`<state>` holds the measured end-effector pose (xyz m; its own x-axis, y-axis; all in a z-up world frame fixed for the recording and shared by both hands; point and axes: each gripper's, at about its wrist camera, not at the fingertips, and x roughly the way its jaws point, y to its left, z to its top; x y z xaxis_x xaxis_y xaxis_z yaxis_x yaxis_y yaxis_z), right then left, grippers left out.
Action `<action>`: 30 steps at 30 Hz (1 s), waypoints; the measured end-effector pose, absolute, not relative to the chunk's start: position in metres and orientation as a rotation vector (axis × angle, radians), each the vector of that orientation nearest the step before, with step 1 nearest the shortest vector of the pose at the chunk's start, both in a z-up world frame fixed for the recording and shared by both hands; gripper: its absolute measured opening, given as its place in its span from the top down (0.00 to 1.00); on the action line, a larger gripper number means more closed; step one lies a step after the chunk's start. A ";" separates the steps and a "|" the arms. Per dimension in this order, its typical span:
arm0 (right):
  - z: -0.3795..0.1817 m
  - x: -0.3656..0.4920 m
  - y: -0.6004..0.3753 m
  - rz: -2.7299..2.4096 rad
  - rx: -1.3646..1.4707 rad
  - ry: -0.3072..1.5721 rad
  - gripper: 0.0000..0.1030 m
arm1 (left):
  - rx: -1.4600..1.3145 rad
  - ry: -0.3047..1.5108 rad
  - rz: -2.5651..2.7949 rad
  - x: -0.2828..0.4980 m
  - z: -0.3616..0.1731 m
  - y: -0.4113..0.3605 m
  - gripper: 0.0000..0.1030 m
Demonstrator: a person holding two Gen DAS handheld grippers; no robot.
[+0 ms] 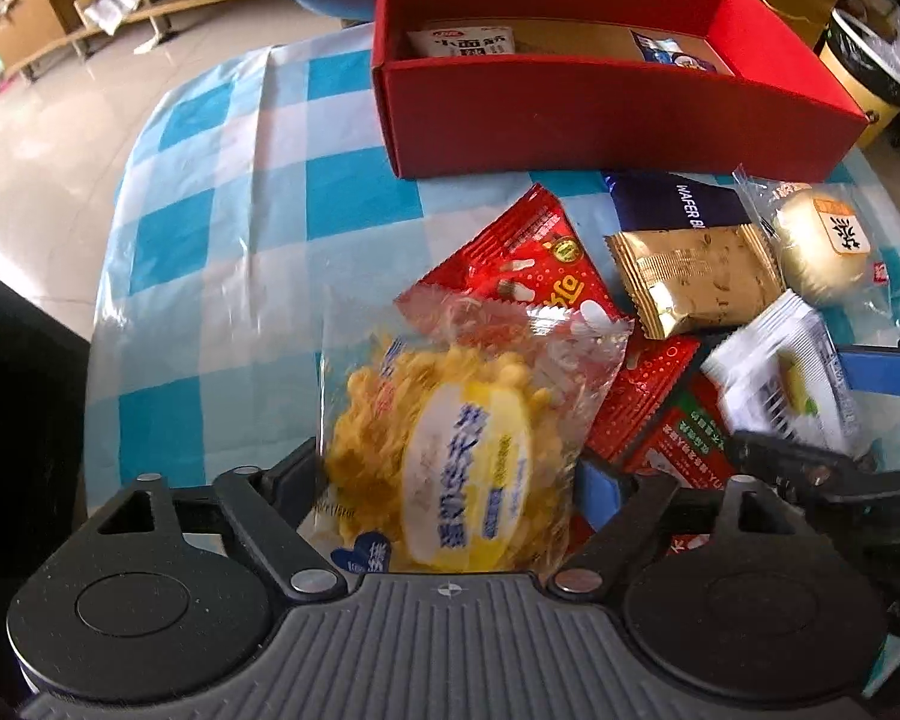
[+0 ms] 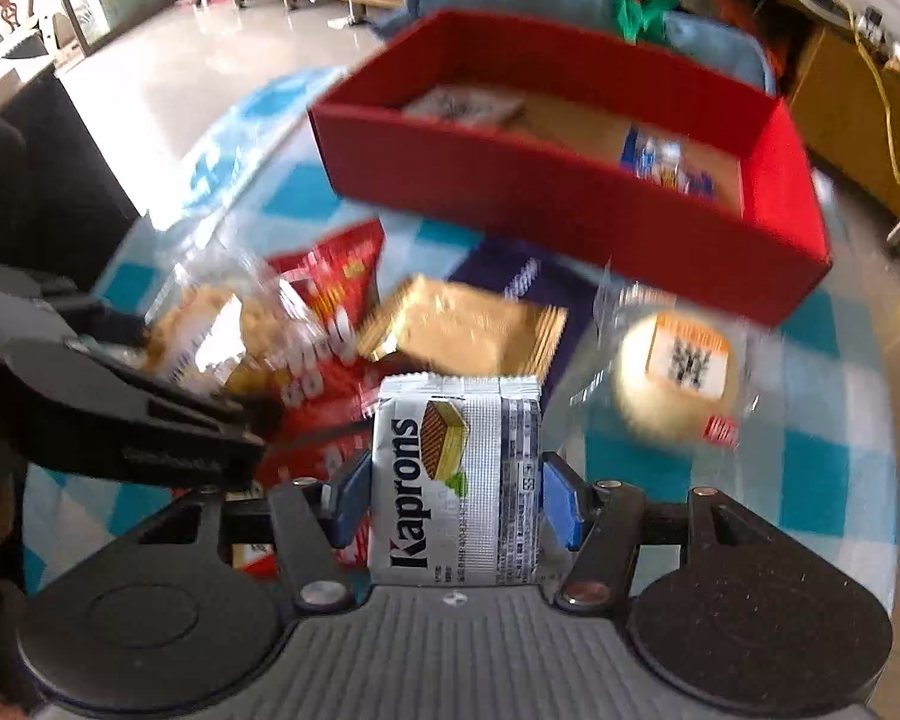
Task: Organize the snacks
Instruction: 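Carry the waffle bag into the red box with the left tool while the right carries the Kaprons packet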
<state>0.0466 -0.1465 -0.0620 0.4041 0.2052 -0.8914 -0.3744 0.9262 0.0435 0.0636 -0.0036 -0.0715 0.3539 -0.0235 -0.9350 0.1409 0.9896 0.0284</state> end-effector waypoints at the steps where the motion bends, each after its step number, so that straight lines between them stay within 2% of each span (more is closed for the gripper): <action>1: -0.061 0.047 -0.148 0.367 -0.164 1.093 0.39 | 0.113 1.201 -0.106 0.065 -0.072 -0.004 0.10; 5: -0.063 0.052 -0.154 0.363 -0.137 1.106 0.34 | 0.114 1.205 -0.093 0.068 -0.075 -0.004 0.07; 11: -0.068 0.047 -0.144 0.357 -0.188 1.096 0.32 | 0.125 1.216 -0.092 0.067 -0.080 -0.001 0.01; 12: -0.069 0.045 -0.143 0.352 -0.199 1.094 0.32 | 0.114 1.224 -0.090 0.068 -0.082 0.000 0.03; 14: -0.068 0.044 -0.142 0.334 -0.217 1.085 0.41 | 0.080 1.241 -0.102 0.069 -0.082 0.003 0.12; 15: -0.067 0.044 -0.144 0.333 -0.204 1.087 0.41 | 0.058 1.247 -0.108 0.070 -0.081 0.005 0.18; 16: -0.066 0.045 -0.146 0.332 -0.191 1.088 0.42 | 0.045 1.248 -0.108 0.070 -0.078 0.006 0.20; 30: -0.035 0.039 -0.165 0.318 -0.087 1.007 0.43 | 0.040 1.183 -0.142 0.058 -0.050 -0.003 0.22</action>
<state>0.0393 -0.1646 -0.0348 0.4931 0.2215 -0.8413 -0.3015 0.9506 0.0736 0.0578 -0.0032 -0.0498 0.3706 -0.0896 -0.9244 0.1311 0.9904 -0.0435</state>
